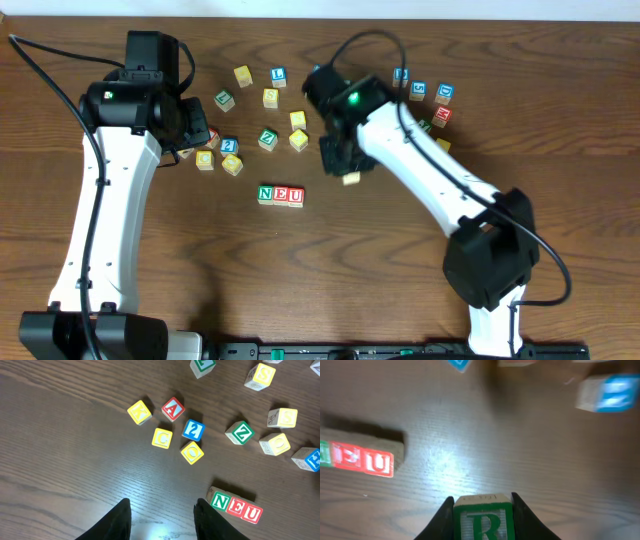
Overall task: Spell out NEURIPS
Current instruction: 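Carry the R block toward the right end of the NEU row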
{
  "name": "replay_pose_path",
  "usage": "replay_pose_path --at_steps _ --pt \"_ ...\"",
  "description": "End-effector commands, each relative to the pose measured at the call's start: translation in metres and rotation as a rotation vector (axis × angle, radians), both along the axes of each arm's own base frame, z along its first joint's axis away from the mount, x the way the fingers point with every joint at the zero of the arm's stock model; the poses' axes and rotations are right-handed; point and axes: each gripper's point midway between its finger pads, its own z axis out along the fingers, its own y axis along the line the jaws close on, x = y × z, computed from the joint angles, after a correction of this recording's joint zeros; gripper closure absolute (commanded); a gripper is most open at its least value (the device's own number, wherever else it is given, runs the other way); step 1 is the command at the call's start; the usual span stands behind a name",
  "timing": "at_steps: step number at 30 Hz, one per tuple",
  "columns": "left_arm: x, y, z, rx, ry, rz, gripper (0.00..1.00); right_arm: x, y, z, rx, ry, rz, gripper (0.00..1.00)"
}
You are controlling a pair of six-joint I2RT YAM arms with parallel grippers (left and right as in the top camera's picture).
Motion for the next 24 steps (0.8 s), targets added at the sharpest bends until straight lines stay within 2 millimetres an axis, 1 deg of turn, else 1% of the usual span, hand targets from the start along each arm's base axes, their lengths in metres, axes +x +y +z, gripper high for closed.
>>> replay_pose_path --at_steps 1,6,9,12,17,21,24 --pt "0.001 0.003 0.007 0.013 -0.025 -0.006 0.59 -0.016 0.01 -0.025 0.024 0.048 -0.007 0.8" --pt "0.004 0.003 0.008 0.013 -0.039 -0.005 0.59 -0.016 0.019 -0.056 0.05 0.01 -0.035 0.8" --pt "0.004 0.003 0.008 0.013 -0.038 -0.005 0.59 -0.016 0.023 -0.07 0.067 -0.01 -0.063 0.79" --pt "0.004 0.003 0.008 0.013 -0.038 -0.005 0.59 -0.016 0.023 -0.079 0.075 -0.015 -0.082 0.79" --pt "0.004 0.003 0.009 0.013 -0.039 -0.005 0.59 -0.019 0.025 -0.084 0.08 -0.019 -0.088 0.79" --pt "0.005 0.003 0.009 0.013 -0.043 -0.005 0.59 -0.019 0.026 -0.084 0.076 -0.024 -0.084 0.72" --pt "0.005 0.003 0.009 0.012 -0.045 -0.005 0.59 -0.019 0.025 -0.084 0.074 -0.023 -0.083 0.69"
